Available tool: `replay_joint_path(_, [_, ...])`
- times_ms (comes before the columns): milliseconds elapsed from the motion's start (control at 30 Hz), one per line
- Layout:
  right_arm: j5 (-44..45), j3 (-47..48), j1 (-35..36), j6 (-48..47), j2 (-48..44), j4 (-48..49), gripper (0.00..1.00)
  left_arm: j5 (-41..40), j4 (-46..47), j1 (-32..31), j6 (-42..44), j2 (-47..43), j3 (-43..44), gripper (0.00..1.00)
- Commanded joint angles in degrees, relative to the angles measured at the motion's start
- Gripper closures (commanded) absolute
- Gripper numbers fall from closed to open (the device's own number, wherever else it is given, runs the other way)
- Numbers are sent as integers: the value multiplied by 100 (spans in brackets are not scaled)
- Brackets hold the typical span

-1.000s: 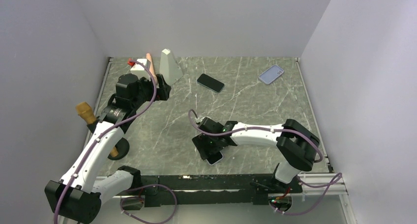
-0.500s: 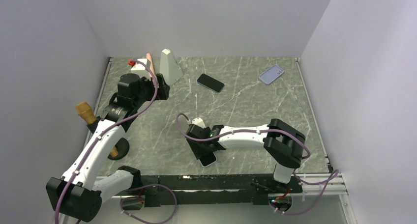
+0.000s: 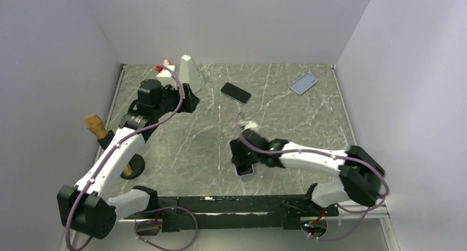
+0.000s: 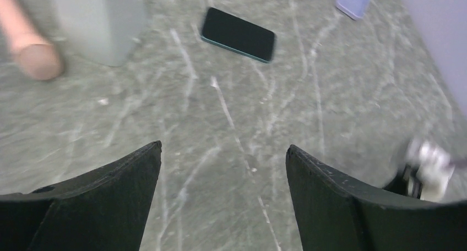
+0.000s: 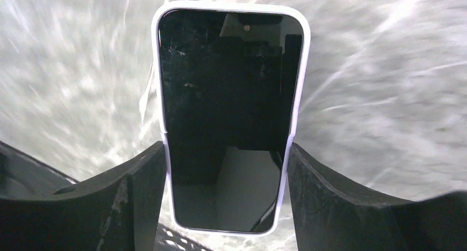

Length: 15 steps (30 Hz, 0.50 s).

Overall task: Take the phone out of the phone case
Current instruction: Pick up the phone at the center of the board.

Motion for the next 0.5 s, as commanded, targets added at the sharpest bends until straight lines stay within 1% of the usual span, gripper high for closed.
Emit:
replay_joint_path(0, [-869, -814, -1516, 628, -1395, 1532, 100, 1549, 446, -186, -68, 663, 201, 17])
replay_joint_path(33, [-1083, -1145, -1799, 776, -1658, 1827, 100, 1786, 436, -274, -133, 867, 266, 19])
replay_joint_path(100, [-1252, -1468, -2126, 914, -2078, 2390, 100, 2311, 533, -489, -332, 1235, 338, 24])
replay_joint_path(167, [-1334, -1513, -2174, 767, -2251, 2661, 100, 2750, 818, -708, -628, 1527, 252, 31])
replay_joint_path(267, [-1472, -1429, -2140, 564, -2220, 2779, 100, 3251, 1294, -912, -1009, 1855, 119, 35])
replay_joint_path(367, [-1449, -1394, -2134, 582, -2086, 2815, 100, 3454, 1549, -1001, -1268, 2034, 69, 36])
replay_joint_path(467, [-1400, -1414, -2041, 673, -2032, 3052, 100, 3446, 1689, -1036, -1443, 2196, 15, 35])
